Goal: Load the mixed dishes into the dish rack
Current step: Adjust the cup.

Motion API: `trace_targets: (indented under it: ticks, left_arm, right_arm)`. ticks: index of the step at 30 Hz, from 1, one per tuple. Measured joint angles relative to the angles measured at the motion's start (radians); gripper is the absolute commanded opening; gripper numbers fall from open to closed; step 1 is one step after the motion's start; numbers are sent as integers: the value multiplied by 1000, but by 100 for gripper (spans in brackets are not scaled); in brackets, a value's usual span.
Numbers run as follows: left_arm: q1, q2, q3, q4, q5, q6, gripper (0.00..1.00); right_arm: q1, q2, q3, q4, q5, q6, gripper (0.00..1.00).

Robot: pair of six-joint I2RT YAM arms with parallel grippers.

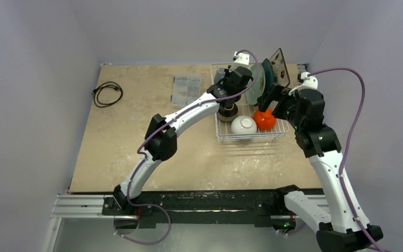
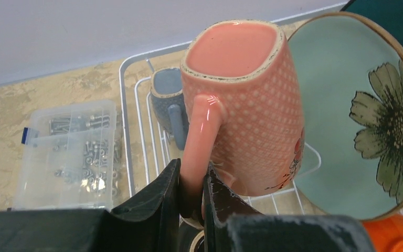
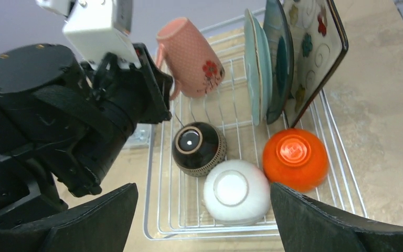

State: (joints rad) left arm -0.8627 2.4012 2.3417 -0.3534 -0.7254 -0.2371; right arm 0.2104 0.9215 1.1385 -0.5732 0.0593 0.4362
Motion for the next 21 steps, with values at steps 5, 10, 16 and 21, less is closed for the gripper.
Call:
trace_targets:
  ticks: [5,10,16,21]
  left_arm:
    - [0,-125,-135,-69,63,-44,0]
    - [12,-365,-339,-173,187,-155,0]
    - [72,-670,-573,-178,370,-360,0]
    - [111,-810,-721,-165,466,-495,0]
  right_arm:
    - [0,-44,-21,60,-60,-14,99]
    - [0,-34,-97,177,-176,24,99]
    - [0,6,-328,524,-352,264,95]
    - [0,137,-516,1012,-488,557,91]
